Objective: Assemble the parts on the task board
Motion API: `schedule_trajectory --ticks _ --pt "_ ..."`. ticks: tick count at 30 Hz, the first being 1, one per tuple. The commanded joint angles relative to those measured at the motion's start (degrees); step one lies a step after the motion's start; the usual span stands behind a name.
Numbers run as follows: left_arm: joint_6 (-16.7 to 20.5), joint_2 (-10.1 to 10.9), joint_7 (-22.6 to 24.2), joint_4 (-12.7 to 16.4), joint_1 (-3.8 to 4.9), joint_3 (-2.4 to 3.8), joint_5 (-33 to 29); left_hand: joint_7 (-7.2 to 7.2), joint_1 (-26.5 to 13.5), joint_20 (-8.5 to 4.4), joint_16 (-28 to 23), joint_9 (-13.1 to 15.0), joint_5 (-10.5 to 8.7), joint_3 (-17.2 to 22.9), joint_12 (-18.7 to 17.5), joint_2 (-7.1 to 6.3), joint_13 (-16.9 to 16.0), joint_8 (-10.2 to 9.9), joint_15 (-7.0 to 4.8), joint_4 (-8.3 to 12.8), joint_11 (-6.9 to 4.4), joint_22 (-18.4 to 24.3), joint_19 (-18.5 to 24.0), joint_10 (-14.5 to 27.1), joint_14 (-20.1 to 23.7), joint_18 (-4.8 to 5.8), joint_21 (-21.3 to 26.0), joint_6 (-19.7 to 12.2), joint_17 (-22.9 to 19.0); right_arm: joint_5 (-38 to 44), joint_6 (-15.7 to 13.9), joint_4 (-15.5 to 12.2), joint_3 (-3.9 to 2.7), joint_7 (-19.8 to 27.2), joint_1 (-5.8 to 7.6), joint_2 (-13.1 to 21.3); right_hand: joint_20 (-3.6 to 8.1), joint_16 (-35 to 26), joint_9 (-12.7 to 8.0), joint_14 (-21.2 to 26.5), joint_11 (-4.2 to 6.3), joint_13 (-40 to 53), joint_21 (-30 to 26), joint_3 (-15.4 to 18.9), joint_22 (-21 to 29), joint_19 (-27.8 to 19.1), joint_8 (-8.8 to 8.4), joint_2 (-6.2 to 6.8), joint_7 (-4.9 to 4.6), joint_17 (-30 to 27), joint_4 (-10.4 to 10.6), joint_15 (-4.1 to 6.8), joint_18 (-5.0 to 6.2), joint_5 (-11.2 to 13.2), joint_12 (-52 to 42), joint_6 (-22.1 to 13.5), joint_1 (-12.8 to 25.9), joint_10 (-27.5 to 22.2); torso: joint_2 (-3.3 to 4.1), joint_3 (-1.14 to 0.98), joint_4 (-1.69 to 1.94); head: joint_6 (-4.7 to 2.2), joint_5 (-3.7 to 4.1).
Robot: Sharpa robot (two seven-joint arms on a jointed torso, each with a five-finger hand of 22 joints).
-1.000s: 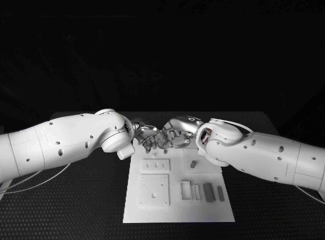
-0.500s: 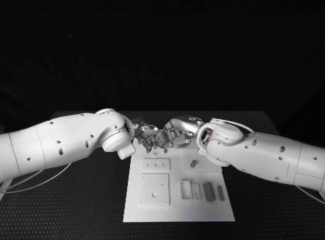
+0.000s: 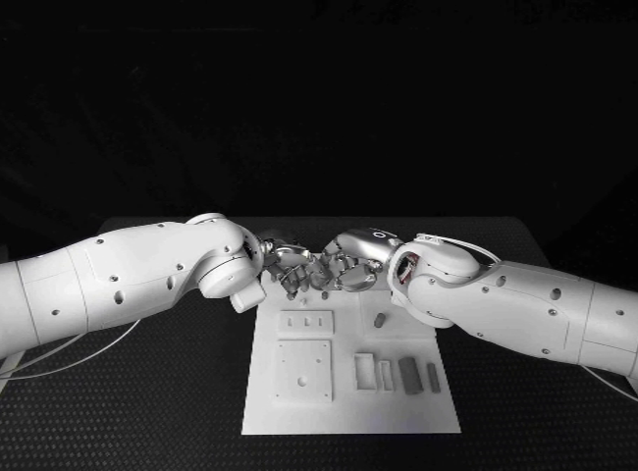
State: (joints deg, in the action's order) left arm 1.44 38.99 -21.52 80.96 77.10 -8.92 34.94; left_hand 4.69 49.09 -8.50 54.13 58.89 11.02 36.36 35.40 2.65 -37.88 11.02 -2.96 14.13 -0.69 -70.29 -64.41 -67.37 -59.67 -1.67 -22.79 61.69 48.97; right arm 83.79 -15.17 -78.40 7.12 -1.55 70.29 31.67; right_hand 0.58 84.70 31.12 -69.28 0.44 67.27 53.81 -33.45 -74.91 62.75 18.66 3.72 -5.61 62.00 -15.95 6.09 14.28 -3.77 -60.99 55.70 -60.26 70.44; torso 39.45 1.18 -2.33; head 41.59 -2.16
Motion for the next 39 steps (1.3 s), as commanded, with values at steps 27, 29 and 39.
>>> schedule_trajectory --ticks 27,29,39 --pt "-0.78 0.49 0.44 -0.33 -0.03 0.16 4.78 -0.31 2.43 -0.16 0.68 0.5 0.2 1.44 0.32 1.37 0.06 0.53 -0.11 1.19 -0.33 -0.36 -0.68 -0.72 -0.13 -0.88 0.23 0.76 -0.27 0.02 -1.51 3.5 0.18 -0.35 -0.66 2.97 0.08 -0.42 0.27 1.05 0.04 -0.17 -0.26 -0.28 -0.7 0.33 -0.35 0.79 -0.25 -1.2 0.53 0.23 0.72 -0.15 0.49 1.06 0.82 -0.46 -0.02 -0.05 -0.03 0.16 0.1" --pt "0.05 0.48 -0.79 -0.32 -0.1 0.08 6.38 -0.35 2.5 -0.18 0.76 0.56 0.2 1.42 0.38 1.32 0.05 0.56 -0.15 1.22 -0.36 -0.42 -0.78 -0.81 -0.2 -0.89 0.2 0.84 -0.29 -0.73 -2.01 4.55 0.07 -0.23 -0.61 3.32 0.09 -0.43 0.28 1.05 0.03 -0.18 -0.28 -0.31 -0.69 0.33 -0.37 0.84 -0.25 -1.2 0.52 0.23 0.72 -0.15 0.5 1.05 0.8 -0.47 -0.02 -0.03 0.05 0.21 0.12" --pt "1.89 -0.94 -6.07 -1.66 -0.58 -2.1 15.02 -0.52 2.79 -0.36 1.23 0.85 0.3 1.34 0.69 1.27 -0.01 0.68 -0.37 1.38 -0.59 -0.78 -1.3 -1.3 -0.64 -0.94 0.01 1.18 -0.38 -13.58 -4.83 9.58 -4.1 2.3 1.12 3.75 0.1 -0.63 0.35 1.5 0.01 -0.21 -0.36 -0.45 -0.67 0.3 -0.43 0.97 -0.27 -1.81 0.49 0.21 0.72 -0.16 0.6 1.01 0.72 -0.52 0.03 -0.13 0.02 0.72 0.18"
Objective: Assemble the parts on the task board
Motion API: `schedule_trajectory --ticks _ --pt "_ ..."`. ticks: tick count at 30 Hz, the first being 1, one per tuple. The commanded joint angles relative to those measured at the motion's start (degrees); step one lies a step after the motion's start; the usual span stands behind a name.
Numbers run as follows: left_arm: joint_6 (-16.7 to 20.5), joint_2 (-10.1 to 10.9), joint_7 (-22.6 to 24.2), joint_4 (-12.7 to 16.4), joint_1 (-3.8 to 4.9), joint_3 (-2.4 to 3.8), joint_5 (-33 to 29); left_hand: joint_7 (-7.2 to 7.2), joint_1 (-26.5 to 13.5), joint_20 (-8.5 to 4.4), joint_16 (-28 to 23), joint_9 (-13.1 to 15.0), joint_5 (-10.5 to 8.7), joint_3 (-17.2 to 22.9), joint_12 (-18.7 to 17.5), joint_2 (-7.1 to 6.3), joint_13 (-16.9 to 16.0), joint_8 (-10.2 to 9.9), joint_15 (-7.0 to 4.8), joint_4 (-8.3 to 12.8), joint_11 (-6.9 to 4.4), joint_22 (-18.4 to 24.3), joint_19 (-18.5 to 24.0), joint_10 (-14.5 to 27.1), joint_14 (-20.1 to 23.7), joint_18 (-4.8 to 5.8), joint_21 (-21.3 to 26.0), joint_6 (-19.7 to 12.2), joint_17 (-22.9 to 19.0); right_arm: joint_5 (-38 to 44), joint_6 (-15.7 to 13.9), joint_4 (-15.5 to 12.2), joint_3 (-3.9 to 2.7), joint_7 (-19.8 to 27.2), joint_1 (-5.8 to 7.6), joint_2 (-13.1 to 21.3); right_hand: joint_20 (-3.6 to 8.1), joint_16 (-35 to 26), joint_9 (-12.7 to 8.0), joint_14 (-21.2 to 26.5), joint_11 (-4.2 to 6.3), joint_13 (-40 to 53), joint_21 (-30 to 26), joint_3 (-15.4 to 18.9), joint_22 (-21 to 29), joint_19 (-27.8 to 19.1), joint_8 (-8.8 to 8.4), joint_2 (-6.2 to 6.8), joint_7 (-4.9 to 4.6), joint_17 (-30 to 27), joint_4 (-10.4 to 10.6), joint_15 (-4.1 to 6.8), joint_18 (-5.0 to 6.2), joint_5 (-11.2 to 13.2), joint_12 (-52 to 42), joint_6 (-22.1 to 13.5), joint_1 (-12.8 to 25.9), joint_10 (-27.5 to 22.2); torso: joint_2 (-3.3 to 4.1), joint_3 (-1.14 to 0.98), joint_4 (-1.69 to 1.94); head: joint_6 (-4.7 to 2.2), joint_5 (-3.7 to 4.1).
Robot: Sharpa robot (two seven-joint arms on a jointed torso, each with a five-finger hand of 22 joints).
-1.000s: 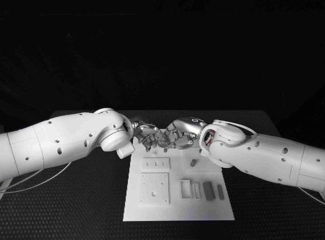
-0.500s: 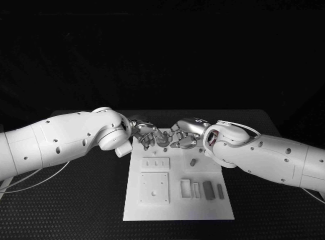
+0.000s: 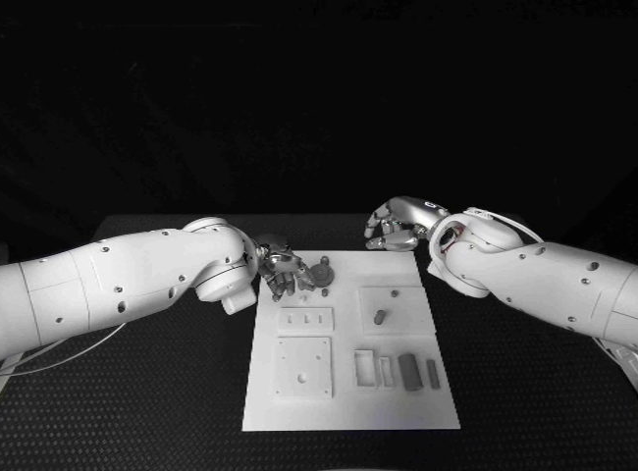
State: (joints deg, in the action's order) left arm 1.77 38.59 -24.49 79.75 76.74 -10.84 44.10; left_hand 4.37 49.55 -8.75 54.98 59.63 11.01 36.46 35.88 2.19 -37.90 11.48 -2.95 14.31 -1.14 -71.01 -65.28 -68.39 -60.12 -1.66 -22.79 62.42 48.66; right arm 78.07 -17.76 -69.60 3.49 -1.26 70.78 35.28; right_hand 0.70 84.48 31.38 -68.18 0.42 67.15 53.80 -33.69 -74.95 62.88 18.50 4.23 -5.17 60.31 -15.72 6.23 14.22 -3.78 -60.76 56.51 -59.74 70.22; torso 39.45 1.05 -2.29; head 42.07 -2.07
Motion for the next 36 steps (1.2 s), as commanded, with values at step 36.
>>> schedule_trajectory --ticks 36 --pt "0.35 -5.7 -5.13 -5.67 -3.56 -2.74 8.64 -0.46 2.28 -0.38 1.33 0.54 0.72 1.1 0.84 1.89 -0.24 0.29 -0.65 1.48 -0.46 -0.87 -0.88 -0.79 -0.49 -0.92 -0.24 0.98 -0.07 -9.08 -0.21 1.4 -4.29 2.05 2.92 -0.11 -0.15 -0.79 0.27 1.06 -0.08 -0.17 -0.62 -0.23 -0.61 -0.04 -0.51 0.56 -0.82 -0.85 0.39 -0.03 0.77 -0.12 0.64 -0.01 0.59 -0.54 0.06 0.1 -0.09 2.17 1.07"
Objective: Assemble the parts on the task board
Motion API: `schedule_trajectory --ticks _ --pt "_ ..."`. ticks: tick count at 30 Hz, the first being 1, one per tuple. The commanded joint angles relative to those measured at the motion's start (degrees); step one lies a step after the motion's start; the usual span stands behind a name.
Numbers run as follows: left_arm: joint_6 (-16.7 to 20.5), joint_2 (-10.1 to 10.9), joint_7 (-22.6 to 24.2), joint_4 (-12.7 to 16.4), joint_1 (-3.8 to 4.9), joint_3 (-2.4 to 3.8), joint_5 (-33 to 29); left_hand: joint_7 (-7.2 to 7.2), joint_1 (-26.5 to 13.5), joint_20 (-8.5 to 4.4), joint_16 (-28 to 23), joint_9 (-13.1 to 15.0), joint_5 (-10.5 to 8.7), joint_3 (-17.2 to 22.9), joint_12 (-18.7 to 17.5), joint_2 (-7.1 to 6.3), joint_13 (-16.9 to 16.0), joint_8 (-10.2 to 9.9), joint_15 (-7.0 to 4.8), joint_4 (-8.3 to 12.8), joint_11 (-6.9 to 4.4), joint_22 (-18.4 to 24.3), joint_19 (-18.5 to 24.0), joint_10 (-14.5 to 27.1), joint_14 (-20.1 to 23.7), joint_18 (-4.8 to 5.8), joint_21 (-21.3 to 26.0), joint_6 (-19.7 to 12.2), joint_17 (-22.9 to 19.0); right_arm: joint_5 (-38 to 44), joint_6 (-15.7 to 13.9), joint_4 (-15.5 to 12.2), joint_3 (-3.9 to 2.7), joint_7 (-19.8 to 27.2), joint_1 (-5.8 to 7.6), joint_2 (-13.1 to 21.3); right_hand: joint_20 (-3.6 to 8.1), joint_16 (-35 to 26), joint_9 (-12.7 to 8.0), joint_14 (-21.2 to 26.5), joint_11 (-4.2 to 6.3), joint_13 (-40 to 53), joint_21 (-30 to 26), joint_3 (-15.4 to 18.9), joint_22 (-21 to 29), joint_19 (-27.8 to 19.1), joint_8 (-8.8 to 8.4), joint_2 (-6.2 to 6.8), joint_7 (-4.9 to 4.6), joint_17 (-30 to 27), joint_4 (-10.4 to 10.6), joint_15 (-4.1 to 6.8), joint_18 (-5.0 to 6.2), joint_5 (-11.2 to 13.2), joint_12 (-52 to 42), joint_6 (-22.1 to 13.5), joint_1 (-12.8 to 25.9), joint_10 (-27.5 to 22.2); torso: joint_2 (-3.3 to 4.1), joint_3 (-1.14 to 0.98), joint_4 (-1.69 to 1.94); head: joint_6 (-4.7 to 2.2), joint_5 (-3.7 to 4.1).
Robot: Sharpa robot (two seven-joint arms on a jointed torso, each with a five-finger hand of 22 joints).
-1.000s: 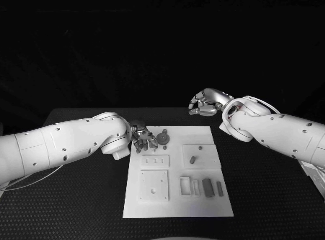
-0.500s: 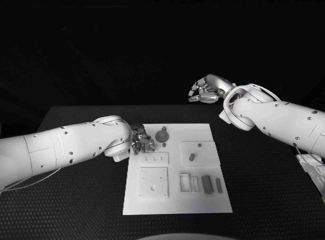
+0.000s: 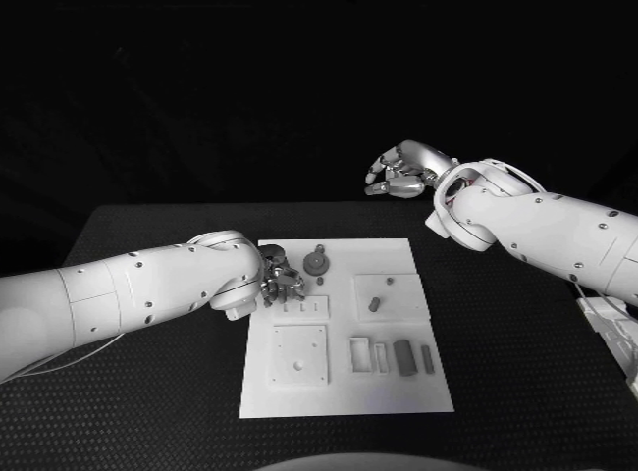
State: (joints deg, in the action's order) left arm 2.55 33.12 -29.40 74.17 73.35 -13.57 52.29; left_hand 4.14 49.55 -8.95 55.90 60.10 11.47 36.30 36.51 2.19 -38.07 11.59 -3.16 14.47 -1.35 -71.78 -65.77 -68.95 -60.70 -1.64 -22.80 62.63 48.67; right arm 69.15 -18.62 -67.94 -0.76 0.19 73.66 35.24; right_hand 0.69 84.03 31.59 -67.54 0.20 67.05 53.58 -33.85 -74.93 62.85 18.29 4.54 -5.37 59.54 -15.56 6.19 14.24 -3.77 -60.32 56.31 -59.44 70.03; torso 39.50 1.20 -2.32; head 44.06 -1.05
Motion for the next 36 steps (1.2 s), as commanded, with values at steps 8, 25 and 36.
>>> schedule_trajectory --ticks 8,25,36 --pt "-0.84 -0.31 -0.23 -0.09 -0.46 -0.02 0.45 -0.43 1.68 -0.31 1.1 0.38 3.24 1.29 0.68 1.63 -0.28 0.18 -0.53 1.35 -0.46 -0.82 -0.57 -0.47 0.04 -0.89 -0.33 1.25 -0.11 -0.16 0.87 -0.28 -0.05 0.56 0.06 -0.07 -0.14 -0.34 0.09 0.4 0.14 -0.07 -0.41 -0.09 -0.64 -0.03 -0.32 0.23 -0.62 -0.06 0.22 0.01 0.76 -0.13 0.21 0.18 0.28 -0.36 -0.03 -0.04 0.03 0.5 0.13" --pt "-1.52 -0.42 -0.42 0.68 -0.56 -0.04 0.92 -1.19 0.3 -0.74 2.74 1.14 11.59 1.23 1.82 0.56 -0.81 0.49 -0.98 1.7 -1.2 -2.49 -1.52 -1.68 -0.78 -1.02 -0.84 2.97 0.04 -0.16 1.46 -0.35 -0.05 0.52 0.06 -0.31 -0.15 -0.35 0.14 0.43 0.13 -0.06 -0.43 -0.11 -0.65 -0.04 -0.36 0.21 -0.63 -0.07 0.21 0.0 0.75 -0.12 0.23 0.16 0.3 -0.38 -0.06 -0.05 0.05 0.81 0.16" --pt "0.02 -1.13 -0.69 -0.05 -1.47 -0.03 1.56 -1.43 0.08 -0.94 3.19 1.35 13.28 1.24 2.11 0.06 -0.93 0.5 -1.2 1.7 -1.44 -3.04 -1.94 -2.14 -1.17 -1.07 -0.97 3.54 -0.01 -0.16 1.64 -0.44 -0.05 0.57 0.05 -0.45 -0.16 -0.37 0.17 0.48 0.13 -0.06 -0.45 -0.11 -0.66 -0.05 -0.38 0.2 -0.64 -0.13 0.21 0.0 0.76 -0.12 0.24 0.16 0.32 -0.39 -0.01 -0.04 -0.07 0.87 0.2"
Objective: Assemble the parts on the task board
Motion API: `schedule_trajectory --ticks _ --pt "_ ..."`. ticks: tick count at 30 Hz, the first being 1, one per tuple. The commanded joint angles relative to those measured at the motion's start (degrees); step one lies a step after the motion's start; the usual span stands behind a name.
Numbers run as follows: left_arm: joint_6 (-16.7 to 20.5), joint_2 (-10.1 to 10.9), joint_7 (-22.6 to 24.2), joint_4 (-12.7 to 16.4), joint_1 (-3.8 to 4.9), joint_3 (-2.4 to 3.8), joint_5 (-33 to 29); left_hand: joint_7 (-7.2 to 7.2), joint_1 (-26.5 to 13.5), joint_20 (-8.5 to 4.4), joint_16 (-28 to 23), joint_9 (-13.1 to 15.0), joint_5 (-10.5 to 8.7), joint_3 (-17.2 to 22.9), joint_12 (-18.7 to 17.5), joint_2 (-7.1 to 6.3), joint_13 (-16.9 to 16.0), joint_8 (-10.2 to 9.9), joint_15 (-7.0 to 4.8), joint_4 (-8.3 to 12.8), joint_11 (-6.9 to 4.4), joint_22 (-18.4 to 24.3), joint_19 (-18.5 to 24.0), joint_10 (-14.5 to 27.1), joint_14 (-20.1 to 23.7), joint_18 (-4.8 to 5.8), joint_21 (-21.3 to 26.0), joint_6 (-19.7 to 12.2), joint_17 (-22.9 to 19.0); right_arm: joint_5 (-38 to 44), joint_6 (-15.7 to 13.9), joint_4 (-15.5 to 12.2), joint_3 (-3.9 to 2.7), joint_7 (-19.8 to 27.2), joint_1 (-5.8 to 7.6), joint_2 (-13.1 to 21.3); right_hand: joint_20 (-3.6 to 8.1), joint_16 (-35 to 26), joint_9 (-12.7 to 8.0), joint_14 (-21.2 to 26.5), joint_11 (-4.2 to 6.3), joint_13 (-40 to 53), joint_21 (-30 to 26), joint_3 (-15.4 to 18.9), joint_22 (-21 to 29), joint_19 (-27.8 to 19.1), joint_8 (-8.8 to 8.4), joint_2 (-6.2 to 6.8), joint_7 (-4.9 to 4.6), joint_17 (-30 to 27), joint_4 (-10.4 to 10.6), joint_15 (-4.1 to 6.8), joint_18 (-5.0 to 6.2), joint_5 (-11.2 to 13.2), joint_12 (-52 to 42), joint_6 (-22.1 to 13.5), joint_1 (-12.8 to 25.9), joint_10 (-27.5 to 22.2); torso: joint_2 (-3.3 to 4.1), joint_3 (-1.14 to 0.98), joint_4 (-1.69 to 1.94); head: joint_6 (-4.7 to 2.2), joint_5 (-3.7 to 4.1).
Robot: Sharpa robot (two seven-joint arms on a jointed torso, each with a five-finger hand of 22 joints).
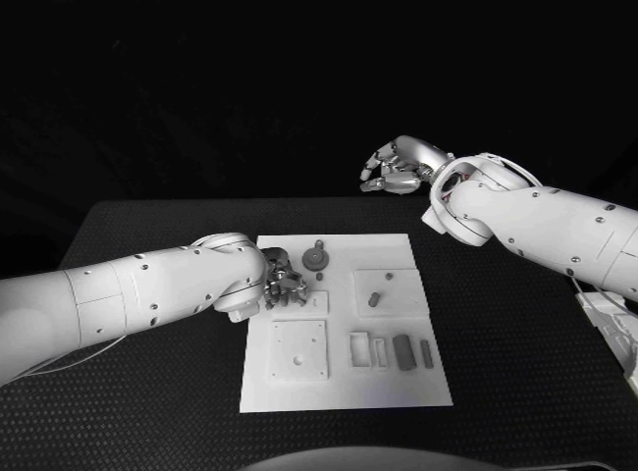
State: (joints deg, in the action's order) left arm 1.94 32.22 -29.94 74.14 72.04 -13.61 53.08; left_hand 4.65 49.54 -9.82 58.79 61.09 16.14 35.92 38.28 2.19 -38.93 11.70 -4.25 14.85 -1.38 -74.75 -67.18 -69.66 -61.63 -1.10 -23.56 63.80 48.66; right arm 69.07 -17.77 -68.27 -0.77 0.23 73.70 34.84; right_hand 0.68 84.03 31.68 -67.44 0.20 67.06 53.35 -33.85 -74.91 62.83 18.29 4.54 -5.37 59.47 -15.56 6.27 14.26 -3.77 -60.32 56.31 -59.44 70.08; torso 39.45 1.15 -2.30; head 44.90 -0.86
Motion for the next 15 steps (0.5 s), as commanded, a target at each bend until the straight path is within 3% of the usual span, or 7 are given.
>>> schedule_trajectory --ticks 1,15 --pt "0.69 -0.24 -0.16 -0.04 -0.19 0.01 0.81 -1.93 0.08 -0.08 0.3 0.36 8.62 1.62 0.34 0.05 -0.07 0.4 -0.11 1.31 -1.41 -0.08 -0.55 -1.44 -0.24 -1.61 -0.21 2.39 -0.01 -0.08 0.82 -0.1 -0.04 0.55 0.02 -0.05 -0.15 -0.38 0.08 0.38 0.12 -0.07 -0.22 -0.11 -0.68 -0.03 -0.38 0.2 -0.63 -0.06 0.21 -0.08 0.74 -0.12 0.24 0.16 0.33 -0.45 0.03 0.02 -0.06 0.03 0.03" --pt "1.63 -0.13 -0.39 -0.26 -0.23 0.01 1.72 -2.2 -0.11 -0.29 0.59 0.26 7.87 1.57 0.52 -0.21 -0.1 0.34 -0.36 1.02 -1.66 -0.42 -1.06 -1.95 -0.77 -1.65 -0.29 3.09 -0.14 -0.08 1.02 -0.05 -0.04 0.62 0.02 -0.06 -0.16 -0.38 0.13 0.37 0.12 -0.06 -0.24 -0.11 -0.69 -0.04 -0.41 0.21 -0.64 -0.03 0.2 -0.08 0.74 -0.12 0.25 0.15 0.37 -0.46 0.02 -0.03 0.05 0.34 0.11"
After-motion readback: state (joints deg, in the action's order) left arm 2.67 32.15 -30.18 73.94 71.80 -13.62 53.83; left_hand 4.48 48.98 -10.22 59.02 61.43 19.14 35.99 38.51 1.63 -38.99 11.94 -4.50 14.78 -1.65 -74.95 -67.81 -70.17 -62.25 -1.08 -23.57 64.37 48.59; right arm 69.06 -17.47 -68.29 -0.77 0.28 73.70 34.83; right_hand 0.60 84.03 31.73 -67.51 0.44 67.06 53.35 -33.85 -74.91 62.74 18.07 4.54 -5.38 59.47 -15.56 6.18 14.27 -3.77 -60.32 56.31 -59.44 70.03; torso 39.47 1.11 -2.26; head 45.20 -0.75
